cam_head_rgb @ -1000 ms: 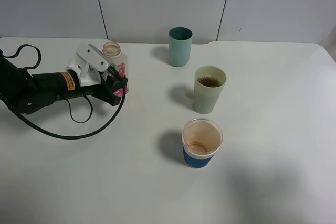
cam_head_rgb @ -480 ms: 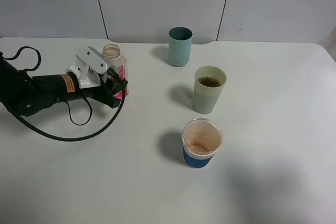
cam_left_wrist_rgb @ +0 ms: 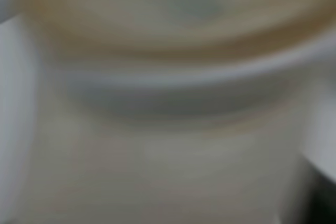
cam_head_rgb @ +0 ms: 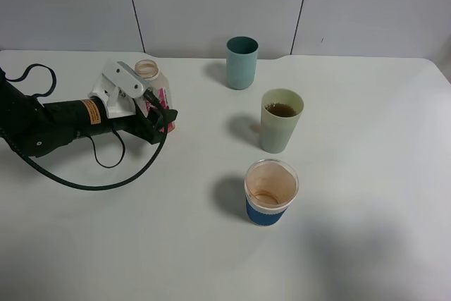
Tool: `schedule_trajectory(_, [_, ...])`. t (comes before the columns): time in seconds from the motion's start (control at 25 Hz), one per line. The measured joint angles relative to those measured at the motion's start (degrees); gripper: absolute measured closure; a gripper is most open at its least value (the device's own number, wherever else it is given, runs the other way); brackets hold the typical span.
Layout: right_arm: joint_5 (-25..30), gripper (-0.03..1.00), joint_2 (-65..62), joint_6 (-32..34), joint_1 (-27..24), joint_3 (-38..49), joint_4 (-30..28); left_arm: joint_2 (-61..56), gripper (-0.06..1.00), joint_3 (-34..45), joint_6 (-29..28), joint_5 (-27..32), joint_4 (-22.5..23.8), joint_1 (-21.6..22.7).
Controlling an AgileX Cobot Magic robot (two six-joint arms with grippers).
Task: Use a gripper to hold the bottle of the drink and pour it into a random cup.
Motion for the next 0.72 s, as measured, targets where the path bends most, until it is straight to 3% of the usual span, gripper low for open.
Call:
schedule_trajectory(0.08, [0.0,-0.02,0.0,0.0,0.0,0.0,0.0,0.0,0.19,0.0,0.0,-0.2,0.0,0.0])
schedule_trajectory(0.2, [0.0,-0.02,0.0,0.0,0.0,0.0,0.0,0.0,0.08,0.0,0.0,-0.3,0.0,0.0])
schedule_trajectory(0.72, [0.0,-0.02,0.0,0.0,0.0,0.0,0.0,-1.6,0.07,1.2,0.0,-0.2,0.0,-0.1])
